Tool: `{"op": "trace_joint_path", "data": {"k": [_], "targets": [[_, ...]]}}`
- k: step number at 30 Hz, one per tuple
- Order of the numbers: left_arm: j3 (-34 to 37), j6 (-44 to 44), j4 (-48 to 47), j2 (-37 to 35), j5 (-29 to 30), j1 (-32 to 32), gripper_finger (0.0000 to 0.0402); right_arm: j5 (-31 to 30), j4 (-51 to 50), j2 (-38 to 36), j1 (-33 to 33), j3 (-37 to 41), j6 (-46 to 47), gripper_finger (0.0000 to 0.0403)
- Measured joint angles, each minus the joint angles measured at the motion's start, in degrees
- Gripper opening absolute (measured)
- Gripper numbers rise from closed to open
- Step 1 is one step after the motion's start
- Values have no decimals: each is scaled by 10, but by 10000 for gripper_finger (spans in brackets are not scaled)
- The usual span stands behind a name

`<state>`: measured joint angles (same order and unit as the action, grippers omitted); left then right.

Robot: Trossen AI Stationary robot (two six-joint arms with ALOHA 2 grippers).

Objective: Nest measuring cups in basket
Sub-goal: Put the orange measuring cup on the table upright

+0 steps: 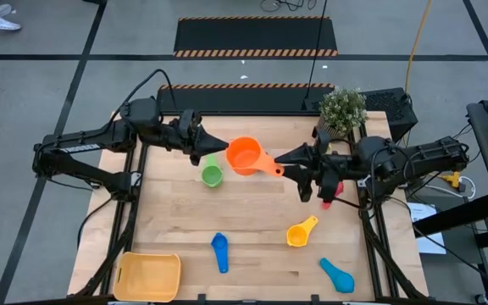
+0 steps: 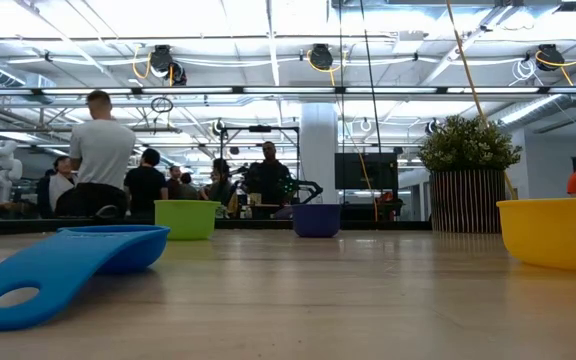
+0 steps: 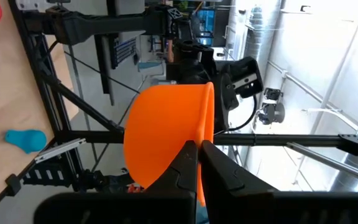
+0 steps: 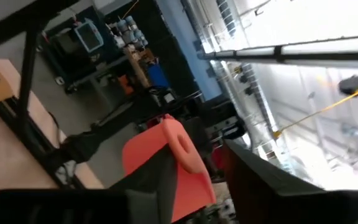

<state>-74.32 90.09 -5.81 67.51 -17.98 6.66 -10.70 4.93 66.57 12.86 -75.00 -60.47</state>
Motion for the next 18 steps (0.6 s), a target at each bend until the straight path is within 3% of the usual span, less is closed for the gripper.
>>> {"op": "trace_joint_path", "data": {"k": [5,18], "targets": [[0,-6,-1,0,-2,5,3,-3,-26,0,0,0,93,170],[1,-115,-8,-16,0,33,2,-132,-83,-7,0,0,296,231]]}}
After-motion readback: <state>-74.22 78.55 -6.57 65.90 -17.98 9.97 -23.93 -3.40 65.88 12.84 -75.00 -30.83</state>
